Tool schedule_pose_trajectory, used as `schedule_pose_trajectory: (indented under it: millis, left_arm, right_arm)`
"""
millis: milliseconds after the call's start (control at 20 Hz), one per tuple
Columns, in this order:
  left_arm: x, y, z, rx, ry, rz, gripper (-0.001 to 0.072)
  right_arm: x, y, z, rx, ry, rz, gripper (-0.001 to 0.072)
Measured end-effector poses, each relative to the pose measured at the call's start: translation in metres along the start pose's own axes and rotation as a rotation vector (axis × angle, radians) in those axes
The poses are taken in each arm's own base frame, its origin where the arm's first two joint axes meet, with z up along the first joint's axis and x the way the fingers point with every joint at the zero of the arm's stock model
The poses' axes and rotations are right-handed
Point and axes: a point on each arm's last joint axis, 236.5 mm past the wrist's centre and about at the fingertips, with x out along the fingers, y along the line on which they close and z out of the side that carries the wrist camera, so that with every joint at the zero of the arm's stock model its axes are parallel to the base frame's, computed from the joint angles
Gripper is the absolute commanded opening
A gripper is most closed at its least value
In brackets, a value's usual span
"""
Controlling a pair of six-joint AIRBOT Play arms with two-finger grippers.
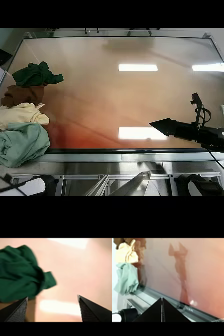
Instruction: Fold the shirts.
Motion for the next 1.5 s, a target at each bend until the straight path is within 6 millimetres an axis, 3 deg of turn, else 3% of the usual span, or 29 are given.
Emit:
schedule_pose_trajectory:
  millis: [150,300,450,500,550,600,650,750,900,1000,1050,1150,1300,1400,1500]
  left_arm:
    - [0.079,0.034,-0.013,0.031,0.099,0.021,0.0720]
    - [0.147,0.040,-0.035,0.074,0.171,0.012,0.0715]
    - [0.193,0.044,-0.058,0.147,0.241,0.047,0.0713]
    - [0.203,0.048,-0.067,0.170,0.269,0.069,0.0672]
    - [0.211,0.052,-0.077,0.196,0.301,0.095,0.0533]
    - [0.217,0.056,-0.085,0.219,0.330,0.121,0.0310]
    - [0.220,0.060,-0.093,0.243,0.358,0.144,0.0021]
    - [0.221,0.061,-0.099,0.269,0.391,0.170,0.0020]
    - [0.207,0.047,-0.082,0.307,0.376,0.188,0.0020]
    - [0.186,0.017,-0.048,0.331,0.298,0.169,0.0020]
    - [0.173,-0.007,-0.029,0.334,0.247,0.135,0.0021]
    - [0.133,-0.079,0.014,0.352,0.117,0.003,0.0021]
    - [0.044,-0.211,0.060,0.393,-0.078,-0.279,0.0022]
    - [-0.018,-0.280,0.070,0.424,-0.162,-0.437,0.0021]
    - [-0.063,-0.326,0.061,0.454,-0.177,-0.551,0.0021]
  right_arm:
    - [0.000,0.001,0.000,0.000,-0.002,0.004,0.0016]
    - [0.000,0.002,0.002,-0.002,-0.010,0.007,0.0016]
    - [0.000,0.000,0.006,-0.004,-0.026,0.000,0.0016]
    - [0.000,0.000,0.006,-0.004,-0.027,0.000,0.0016]
    - [0.000,0.000,0.007,-0.004,-0.030,-0.001,0.0016]
    - [0.000,-0.001,0.008,-0.004,-0.034,-0.002,0.0016]
    - [0.000,0.000,0.008,-0.003,-0.034,-0.001,0.0016]
    - [0.000,0.000,0.008,-0.003,-0.035,-0.002,0.0016]
    - [0.000,-0.001,0.009,-0.003,-0.036,-0.002,0.0016]
    - [0.000,-0.001,0.009,-0.003,-0.036,-0.002,0.0016]
    - [0.000,-0.001,0.009,-0.003,-0.036,-0.002,0.0016]
    - [0.000,-0.001,0.009,-0.003,-0.036,-0.002,0.0016]
    - [0.000,-0.001,0.008,-0.003,-0.036,-0.002,0.0016]
    - [0.000,0.000,0.008,-0.012,-0.033,-0.001,0.0016]
    - [0.000,0.001,0.008,-0.032,-0.034,0.000,0.0015]
